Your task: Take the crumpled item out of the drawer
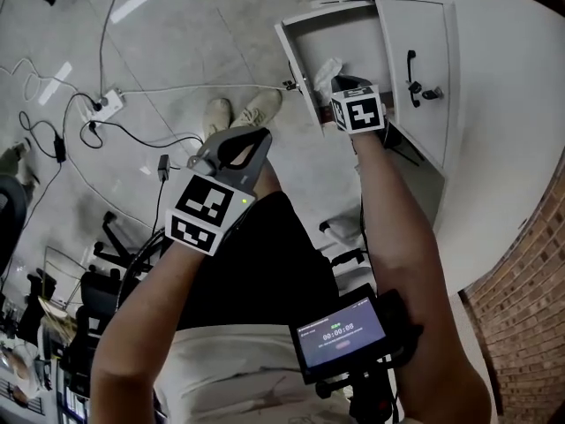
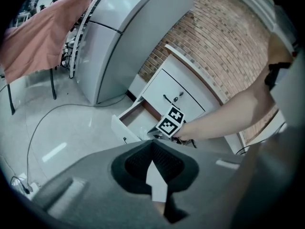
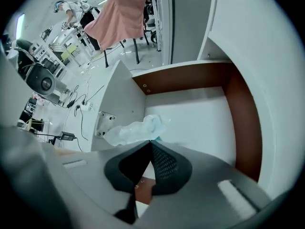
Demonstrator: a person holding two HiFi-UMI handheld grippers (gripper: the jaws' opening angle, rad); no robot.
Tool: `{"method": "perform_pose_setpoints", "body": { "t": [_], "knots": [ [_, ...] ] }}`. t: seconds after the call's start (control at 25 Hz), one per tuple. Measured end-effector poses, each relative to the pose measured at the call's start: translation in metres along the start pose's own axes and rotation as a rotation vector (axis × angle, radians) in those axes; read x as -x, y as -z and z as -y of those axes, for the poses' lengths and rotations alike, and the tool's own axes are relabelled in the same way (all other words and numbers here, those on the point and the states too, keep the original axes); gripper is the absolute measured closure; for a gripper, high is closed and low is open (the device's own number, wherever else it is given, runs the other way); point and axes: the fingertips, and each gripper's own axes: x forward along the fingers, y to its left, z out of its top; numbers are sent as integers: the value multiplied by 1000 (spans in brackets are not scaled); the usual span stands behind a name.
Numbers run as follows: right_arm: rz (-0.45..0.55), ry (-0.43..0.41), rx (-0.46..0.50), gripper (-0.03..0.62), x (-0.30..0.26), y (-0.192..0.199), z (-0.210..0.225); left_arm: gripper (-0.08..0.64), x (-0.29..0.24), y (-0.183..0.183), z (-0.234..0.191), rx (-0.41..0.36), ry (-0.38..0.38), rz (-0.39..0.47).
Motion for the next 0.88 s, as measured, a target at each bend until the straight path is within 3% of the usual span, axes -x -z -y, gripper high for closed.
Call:
{"method": "perform_pose_setpoints", "body": {
  "t": [0.36,0.68,0.88],
  "knots": [
    [104,29,-75,583,58,-4,-18,558,36,-17,6,-69,-3,4],
    [196,18,-173,583,133,0,-46,557,73,-40,32,-78,9,21],
    [297,16,-185,583,183,-21,-56,558,98,-66,45,-124,4,58]
  ]
}}
